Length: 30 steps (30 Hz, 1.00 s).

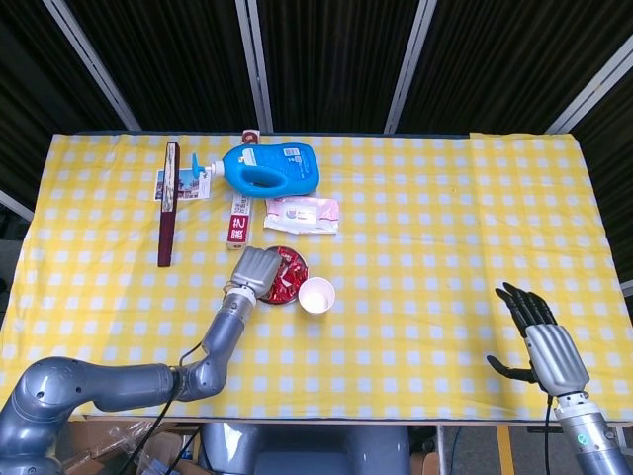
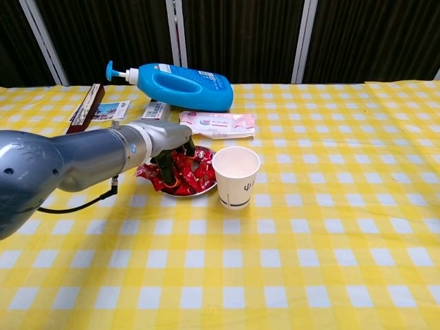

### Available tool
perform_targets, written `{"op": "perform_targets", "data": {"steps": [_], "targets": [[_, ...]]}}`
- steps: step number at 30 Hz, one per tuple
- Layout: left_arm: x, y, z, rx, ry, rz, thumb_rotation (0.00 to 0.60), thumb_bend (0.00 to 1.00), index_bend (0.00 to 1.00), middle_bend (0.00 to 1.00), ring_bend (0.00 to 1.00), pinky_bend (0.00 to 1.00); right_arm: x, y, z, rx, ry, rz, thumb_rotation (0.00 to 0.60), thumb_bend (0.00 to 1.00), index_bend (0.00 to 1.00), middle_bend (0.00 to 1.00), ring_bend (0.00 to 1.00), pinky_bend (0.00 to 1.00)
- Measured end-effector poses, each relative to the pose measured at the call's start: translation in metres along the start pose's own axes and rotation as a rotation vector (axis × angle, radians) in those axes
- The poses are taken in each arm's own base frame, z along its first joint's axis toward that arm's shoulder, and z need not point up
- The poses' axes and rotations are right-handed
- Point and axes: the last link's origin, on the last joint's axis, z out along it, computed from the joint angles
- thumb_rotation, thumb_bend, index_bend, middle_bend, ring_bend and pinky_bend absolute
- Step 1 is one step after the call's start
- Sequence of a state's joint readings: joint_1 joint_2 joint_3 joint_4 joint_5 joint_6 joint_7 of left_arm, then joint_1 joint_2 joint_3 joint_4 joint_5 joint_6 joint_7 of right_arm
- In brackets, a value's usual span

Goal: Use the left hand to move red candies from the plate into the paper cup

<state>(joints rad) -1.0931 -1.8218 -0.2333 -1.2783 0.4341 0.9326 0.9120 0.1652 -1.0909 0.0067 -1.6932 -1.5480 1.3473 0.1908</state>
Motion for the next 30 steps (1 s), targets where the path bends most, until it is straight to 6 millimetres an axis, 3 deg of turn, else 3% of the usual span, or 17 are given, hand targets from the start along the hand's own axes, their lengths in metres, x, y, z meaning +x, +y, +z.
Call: {"op": "perform_targets", "data": {"steps": [7,16,24,30], "targets": [[0.004,0.002,0.003,-0.001,0.06,-0.01,0.6,0.46,0.59,0.66,0.84,0.91,0.0,0.0,0.0,-0.002,0.002,-0.001,0.6,0.28,0.0,0.0,0.0,0.0],[0.026,-0.009,0.0,0.013,0.124,-0.035,0.6,0.46,0.59,0.67,0.84,0.91,0.001,0.0,-0.001,-0.002,0.004,0.001,0.6,0.28,0.0,0.0,0.0,0.0],[0.051,-0.014,-0.015,-0.007,0.165,-0.051,0.6,0.46,0.59,0.67,0.84,0.91,0.0,0.0,-0.001,-0.001,0.005,-0.001,0.6,0.28,0.0,0.0,0.0,0.0],[0.073,-0.006,-0.031,-0.056,0.198,-0.058,0.6,0.46,0.59,0.67,0.84,0.91,0.0,0.0,-0.001,-0.002,0.007,-0.002,0.6,0.28,0.0,0.0,0.0,0.0]]}}
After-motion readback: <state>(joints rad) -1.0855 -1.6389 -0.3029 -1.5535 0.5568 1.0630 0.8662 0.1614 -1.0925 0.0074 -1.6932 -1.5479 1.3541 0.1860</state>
